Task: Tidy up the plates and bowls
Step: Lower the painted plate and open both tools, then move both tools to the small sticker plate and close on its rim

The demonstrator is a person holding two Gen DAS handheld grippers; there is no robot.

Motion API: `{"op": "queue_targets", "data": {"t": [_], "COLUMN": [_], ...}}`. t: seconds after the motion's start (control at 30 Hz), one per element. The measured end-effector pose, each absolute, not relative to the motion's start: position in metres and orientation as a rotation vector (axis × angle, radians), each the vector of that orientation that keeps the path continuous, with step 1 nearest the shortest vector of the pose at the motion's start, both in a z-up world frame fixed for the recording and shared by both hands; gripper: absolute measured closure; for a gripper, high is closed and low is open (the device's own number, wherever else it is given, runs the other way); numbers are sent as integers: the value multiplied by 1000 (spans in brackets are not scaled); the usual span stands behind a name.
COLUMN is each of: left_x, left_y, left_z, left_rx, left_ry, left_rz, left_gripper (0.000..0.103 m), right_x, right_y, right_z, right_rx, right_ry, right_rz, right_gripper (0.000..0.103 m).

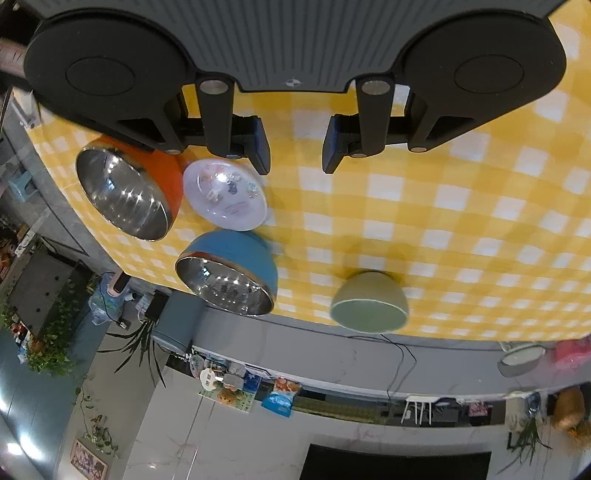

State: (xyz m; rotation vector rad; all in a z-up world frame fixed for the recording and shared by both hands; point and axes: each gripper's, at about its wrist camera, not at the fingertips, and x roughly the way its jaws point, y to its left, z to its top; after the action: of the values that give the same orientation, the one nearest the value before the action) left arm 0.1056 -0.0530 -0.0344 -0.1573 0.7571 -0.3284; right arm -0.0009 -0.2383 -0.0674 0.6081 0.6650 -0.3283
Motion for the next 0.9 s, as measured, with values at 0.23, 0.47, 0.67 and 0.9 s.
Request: {"op": "queue_targets", "data": {"t": [0.23,0.47,0.67,0.9], "left_x": [131,157,179,178], "left_y": [-70,-86,-93,-95], "left_z": [-48,-59,-72,-72], "left_rx": [-186,-190,-218,-192], "left_ry": [783,808,864,879], "left_rz": [-375,-413,-402,-388], "left_gripper": [68,68,75,99], "right_x": [10,20,28,28], "right_y": [-243,-245,-245,-246], "right_z": [-77,-82,-84,-84], "right_rx": [637,676,670,669], "right_ry": [654,618,603,603], "right_rz": [-343,-330,-322,-310], "right_gripper": [65,65,72,72]}}
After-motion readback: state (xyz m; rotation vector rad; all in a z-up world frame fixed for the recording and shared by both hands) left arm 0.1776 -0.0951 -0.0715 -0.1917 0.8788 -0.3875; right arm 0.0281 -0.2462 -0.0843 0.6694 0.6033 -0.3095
